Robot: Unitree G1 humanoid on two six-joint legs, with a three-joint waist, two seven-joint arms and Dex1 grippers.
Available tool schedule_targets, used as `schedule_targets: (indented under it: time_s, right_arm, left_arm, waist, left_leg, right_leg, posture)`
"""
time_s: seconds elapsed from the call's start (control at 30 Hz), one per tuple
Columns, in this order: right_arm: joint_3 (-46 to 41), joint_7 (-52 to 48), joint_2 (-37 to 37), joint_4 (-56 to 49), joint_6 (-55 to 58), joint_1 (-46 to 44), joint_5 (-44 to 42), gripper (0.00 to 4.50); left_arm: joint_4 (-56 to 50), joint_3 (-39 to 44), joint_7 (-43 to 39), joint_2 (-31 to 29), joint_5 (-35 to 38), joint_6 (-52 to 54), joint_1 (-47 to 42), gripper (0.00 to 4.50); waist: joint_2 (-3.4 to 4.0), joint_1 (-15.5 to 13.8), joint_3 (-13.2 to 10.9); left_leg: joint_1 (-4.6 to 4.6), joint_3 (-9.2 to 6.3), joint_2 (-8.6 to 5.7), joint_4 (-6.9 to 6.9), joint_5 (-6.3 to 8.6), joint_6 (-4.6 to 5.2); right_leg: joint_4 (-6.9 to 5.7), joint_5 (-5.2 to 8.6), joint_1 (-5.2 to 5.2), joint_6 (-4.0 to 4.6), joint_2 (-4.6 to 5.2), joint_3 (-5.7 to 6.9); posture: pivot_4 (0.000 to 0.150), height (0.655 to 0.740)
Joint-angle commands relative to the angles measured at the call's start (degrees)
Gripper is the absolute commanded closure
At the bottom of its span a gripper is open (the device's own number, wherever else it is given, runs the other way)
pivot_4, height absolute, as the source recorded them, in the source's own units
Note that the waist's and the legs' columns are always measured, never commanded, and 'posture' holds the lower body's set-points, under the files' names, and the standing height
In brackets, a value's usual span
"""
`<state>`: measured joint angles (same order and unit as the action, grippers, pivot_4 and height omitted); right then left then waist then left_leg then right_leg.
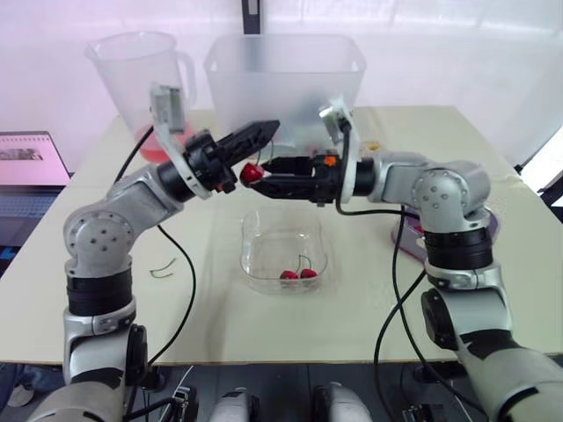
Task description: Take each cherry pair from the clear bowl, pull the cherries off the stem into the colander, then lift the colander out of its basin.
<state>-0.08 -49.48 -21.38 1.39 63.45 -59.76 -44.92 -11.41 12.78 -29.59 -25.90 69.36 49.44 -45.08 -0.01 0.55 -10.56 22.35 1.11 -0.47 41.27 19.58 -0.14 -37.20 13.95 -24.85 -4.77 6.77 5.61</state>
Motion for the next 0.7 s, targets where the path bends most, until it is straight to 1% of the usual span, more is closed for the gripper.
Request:
schedule_targets:
  time_s: [0.03,0.33,0.37,0.43,0.5,0.57,0.6,0.63,0.7]
  right_arm:
    - [-0.97,0.67,1.08,-1.88,-1.15,-0.55,-0.99,0.09]
    - [-1.93,2.14,3.18,-2.20,-0.72,-0.57,-2.42,0.09]
    - [-1.92,2.28,3.41,-2.23,-0.63,-0.54,-2.64,0.32]
    - [-1.82,2.70,4.00,-2.22,-0.76,-0.47,-2.84,0.98]
    - [-1.91,3.04,4.44,-2.14,-0.85,-0.48,-3.05,1.88]
    - [-2.04,3.30,4.74,-2.07,-0.79,-0.53,-3.17,2.97]
    - [-2.06,3.40,4.80,-2.05,-0.78,-0.53,-3.23,3.42]
    - [-2.01,3.40,4.73,-2.08,-0.78,-0.49,-3.28,3.75]
    - [-1.90,3.38,4.45,-2.14,-0.82,-0.39,-3.37,3.85]
  left_arm:
    - [-0.92,1.17,-0.29,-0.18,0.26,-1.05,-1.41,4.50]
    - [-0.85,1.16,-0.26,-0.26,0.36,-0.88,-1.56,4.50]
    - [-0.79,1.13,-0.24,-0.22,0.33,-0.88,-1.62,4.50]
    - [-0.72,1.06,-0.32,-0.19,0.23,-0.90,-1.65,4.50]
    - [-0.70,1.02,-0.38,-0.14,0.15,-0.95,-1.59,4.50]
    - [-0.68,1.01,-0.43,-0.13,0.08,-1.02,-1.53,4.50]
    - [-0.67,1.01,-0.45,-0.14,0.06,-1.04,-1.53,4.50]
    - [-0.68,0.98,-0.47,-0.12,0.02,-1.08,-1.52,4.50]
    - [-0.78,0.96,-0.45,-0.06,0.02,-1.16,-1.45,4.50]
  waist:
    - [0.00,0.10,0.00]
    - [0.00,0.07,0.00]
    - [0.00,0.09,0.00]
    - [0.00,0.12,0.00]
    - [0.00,0.14,0.00]
    - [0.00,0.12,0.00]
    - [0.00,0.10,0.00]
    - [0.00,0.08,0.00]
    - [0.00,0.09,0.00]
  left_leg:
    - [0.00,0.00,0.00,-0.01,0.00,0.00]
    - [0.00,0.00,0.00,-0.01,0.00,0.00]
    - [0.00,0.00,0.00,-0.01,0.00,0.00]
    - [0.00,0.00,0.00,-0.02,0.00,0.00]
    - [0.00,0.00,0.01,-0.02,0.00,0.00]
    - [0.00,0.01,0.00,-0.02,0.00,0.00]
    - [0.00,0.00,0.00,-0.02,0.00,0.00]
    - [0.00,0.00,0.00,-0.02,0.00,0.00]
    - [0.00,0.01,0.00,-0.02,0.00,0.00]
  right_leg:
    - [0.00,0.00,-0.01,0.00,0.00,0.00]
    - [0.01,0.00,-0.01,0.00,0.00,0.00]
    - [0.01,0.00,-0.01,0.00,0.00,0.00]
    - [0.01,0.00,-0.01,0.00,0.00,0.00]
    - [0.01,0.00,-0.02,0.00,0.00,0.00]
    - [0.01,0.00,-0.02,0.00,0.00,0.00]
    - [0.01,0.00,-0.02,0.00,0.00,0.00]
    - [0.01,0.00,-0.02,0.00,0.00,0.00]
    - [0.01,0.00,-0.02,0.00,0.00,0.00]
  posture:
    - [0.150,0.6886]
    - [0.150,0.6886]
    - [0.150,0.6886]
    - [0.150,0.6886]
    - [0.150,0.6886]
    - [0.150,0.6886]
    - [0.150,0.6886]
    - [0.150,0.6886]
    - [0.150,0.6886]
